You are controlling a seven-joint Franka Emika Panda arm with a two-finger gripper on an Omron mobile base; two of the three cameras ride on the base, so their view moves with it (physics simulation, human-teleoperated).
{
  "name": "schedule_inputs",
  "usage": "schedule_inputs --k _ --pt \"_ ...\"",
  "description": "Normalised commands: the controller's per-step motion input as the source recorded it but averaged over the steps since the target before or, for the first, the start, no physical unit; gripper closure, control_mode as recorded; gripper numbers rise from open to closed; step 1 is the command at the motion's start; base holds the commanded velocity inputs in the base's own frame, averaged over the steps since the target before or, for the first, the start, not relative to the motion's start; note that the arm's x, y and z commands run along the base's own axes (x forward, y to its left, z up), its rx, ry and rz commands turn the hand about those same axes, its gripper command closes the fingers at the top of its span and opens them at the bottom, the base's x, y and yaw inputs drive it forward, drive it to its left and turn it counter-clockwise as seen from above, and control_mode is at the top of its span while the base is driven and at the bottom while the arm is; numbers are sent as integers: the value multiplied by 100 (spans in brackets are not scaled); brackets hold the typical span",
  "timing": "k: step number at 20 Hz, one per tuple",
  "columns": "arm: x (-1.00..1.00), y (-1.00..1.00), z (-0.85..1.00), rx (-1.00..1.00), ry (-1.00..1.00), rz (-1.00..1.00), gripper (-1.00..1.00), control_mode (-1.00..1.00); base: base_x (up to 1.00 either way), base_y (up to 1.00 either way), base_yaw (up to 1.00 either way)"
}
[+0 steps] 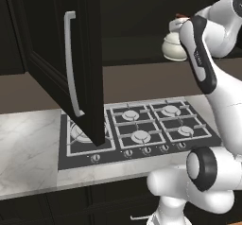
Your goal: Open the cabinet, pick the kettle from the cabinet, and place it in the sink.
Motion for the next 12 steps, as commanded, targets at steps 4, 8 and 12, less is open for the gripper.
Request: schedule_inputs --k 4,8,12 --pt "-74 0 3 1 -1 0 100 -100 0 0 0" --pt "-73 0 0 0 -1 0 100 -100 0 0 0" --pt "-73 0 0 0 -2 2 100 -100 0 0 0"
